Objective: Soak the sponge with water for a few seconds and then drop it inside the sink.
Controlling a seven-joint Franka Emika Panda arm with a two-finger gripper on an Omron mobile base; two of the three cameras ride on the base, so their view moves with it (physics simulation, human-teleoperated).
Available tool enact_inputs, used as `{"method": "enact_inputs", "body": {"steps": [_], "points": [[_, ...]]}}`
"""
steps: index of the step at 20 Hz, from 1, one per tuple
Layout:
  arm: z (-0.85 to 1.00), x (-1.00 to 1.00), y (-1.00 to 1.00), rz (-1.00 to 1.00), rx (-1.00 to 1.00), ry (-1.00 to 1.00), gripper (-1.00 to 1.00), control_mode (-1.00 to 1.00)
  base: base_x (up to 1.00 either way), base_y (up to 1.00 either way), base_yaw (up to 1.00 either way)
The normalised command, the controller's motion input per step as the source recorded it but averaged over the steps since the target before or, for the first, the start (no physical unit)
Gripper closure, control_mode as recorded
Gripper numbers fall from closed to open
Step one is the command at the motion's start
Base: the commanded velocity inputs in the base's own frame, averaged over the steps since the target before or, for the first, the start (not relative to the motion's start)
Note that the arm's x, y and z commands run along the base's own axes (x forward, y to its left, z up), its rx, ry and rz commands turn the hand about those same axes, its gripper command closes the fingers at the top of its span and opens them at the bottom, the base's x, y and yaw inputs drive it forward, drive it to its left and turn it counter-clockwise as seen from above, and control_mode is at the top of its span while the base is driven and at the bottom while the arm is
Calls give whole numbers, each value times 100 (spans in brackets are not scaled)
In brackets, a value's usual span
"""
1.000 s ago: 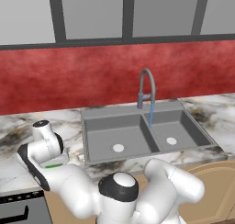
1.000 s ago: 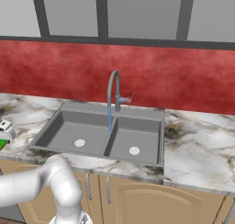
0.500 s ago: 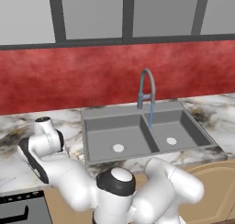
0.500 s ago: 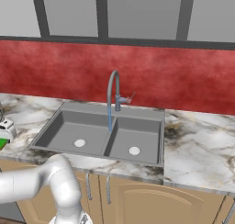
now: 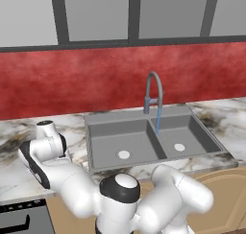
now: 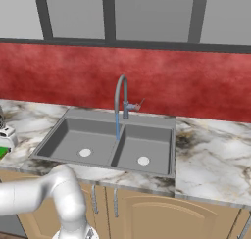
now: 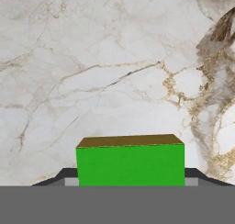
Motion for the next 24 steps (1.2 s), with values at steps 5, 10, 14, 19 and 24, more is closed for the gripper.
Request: {"method": "enact_inputs", "body": {"steps": [5, 10, 14, 19, 24], "points": [[10, -14, 0, 0, 3, -5, 100, -100, 0, 0, 0], [50, 0, -7, 4, 1, 0, 100, -100, 0, 0, 0], [64, 0, -33, 9, 3, 0, 100, -100, 0, 0, 0], [47, 0, -68, 8, 5, 0, 100, -100, 0, 0, 0], [18, 0, -98, 7, 5, 0, 100, -100, 0, 0, 0]]}}
